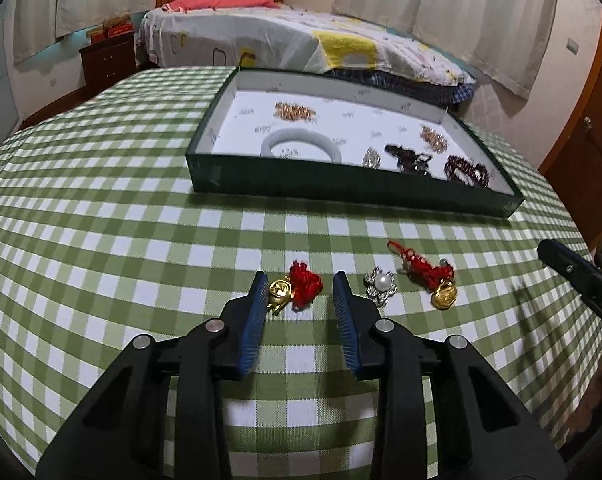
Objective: Organize jewelry
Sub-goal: 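Grasp the small silver flower brooch with the right tool while the left tool approaches the red knot charm, then grasp the red knot charm with the left tool while the right tool holds the silver brooch, then carry the red charm and silver brooch into the green box and open both tools, then withdraw both tools from the box toward the red tassel gold pendant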
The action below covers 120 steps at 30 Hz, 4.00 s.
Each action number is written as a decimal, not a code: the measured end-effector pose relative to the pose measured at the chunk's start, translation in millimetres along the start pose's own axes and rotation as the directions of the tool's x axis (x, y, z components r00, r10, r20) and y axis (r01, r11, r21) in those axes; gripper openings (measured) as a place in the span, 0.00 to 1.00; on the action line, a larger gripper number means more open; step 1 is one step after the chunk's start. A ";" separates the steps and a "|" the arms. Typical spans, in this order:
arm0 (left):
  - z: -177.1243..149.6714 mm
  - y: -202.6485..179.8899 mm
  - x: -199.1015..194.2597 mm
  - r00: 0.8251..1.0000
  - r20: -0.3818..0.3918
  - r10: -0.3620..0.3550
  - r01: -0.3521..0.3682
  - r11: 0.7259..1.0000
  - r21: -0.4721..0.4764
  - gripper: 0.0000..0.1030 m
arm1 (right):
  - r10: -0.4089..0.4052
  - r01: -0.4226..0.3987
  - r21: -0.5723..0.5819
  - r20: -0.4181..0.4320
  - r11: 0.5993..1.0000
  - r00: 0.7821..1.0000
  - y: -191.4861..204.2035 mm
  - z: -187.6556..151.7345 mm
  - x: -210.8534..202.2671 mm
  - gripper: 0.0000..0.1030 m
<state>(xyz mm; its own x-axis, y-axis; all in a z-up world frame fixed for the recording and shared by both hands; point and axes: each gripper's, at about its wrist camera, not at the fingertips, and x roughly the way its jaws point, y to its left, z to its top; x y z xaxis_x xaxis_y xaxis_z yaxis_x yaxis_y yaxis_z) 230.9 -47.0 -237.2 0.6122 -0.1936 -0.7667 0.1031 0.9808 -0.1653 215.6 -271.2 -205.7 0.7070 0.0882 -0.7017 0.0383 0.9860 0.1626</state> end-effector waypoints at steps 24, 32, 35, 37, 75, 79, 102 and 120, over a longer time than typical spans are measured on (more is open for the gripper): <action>2.3 6.9 -30.3 0.989 0.136 -0.054 0.057 0.998 -0.018 0.07 | 0.030 -0.027 -0.042 0.079 0.999 0.996 17.1 -3.1 -16.2 0.21; 23.1 7.8 -62.9 0.971 0.229 -0.073 0.080 0.997 -0.020 0.07 | 0.047 -0.038 -0.066 0.148 0.997 0.988 27.9 16.1 -34.5 0.21; 36.1 5.1 -72.7 0.961 0.265 -0.082 0.087 0.996 -0.008 0.07 | 0.057 -0.043 -0.084 0.178 0.996 0.982 33.6 28.1 -38.8 0.21; 47.2 0.6 -76.0 0.954 0.286 -0.087 0.087 0.996 0.013 0.07 | 0.063 -0.045 -0.097 0.195 0.994 0.979 37.9 35.7 -39.7 0.21; 152.9 -25.7 93.9 0.993 0.106 -0.048 0.037 0.994 0.100 0.07 | 0.050 -0.045 -0.140 0.032 0.989 0.998 55.4 122.8 141.2 0.21; 152.4 -21.0 103.7 0.996 0.073 -0.048 0.042 0.996 0.081 0.08 | 0.047 -0.045 -0.139 0.011 0.989 0.999 55.4 121.0 148.9 0.22; 134.7 -19.4 37.9 0.977 0.207 -0.049 0.032 0.996 0.086 0.41 | 0.053 -0.039 -0.115 0.121 0.993 0.991 53.3 112.9 87.5 0.44; 62.5 -23.3 -34.3 0.971 0.230 -0.066 0.044 0.994 0.099 0.41 | 0.058 -0.039 -0.125 0.153 0.991 0.986 64.0 49.4 12.4 0.44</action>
<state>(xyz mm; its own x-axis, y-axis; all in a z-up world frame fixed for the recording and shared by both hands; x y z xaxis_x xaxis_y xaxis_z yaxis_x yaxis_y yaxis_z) 256.5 -61.8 -168.2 0.7677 -0.2477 -0.5910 0.2069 0.9687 -0.1371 261.8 -214.1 -169.8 0.8080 0.1227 -0.5762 -0.0776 0.9917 0.1022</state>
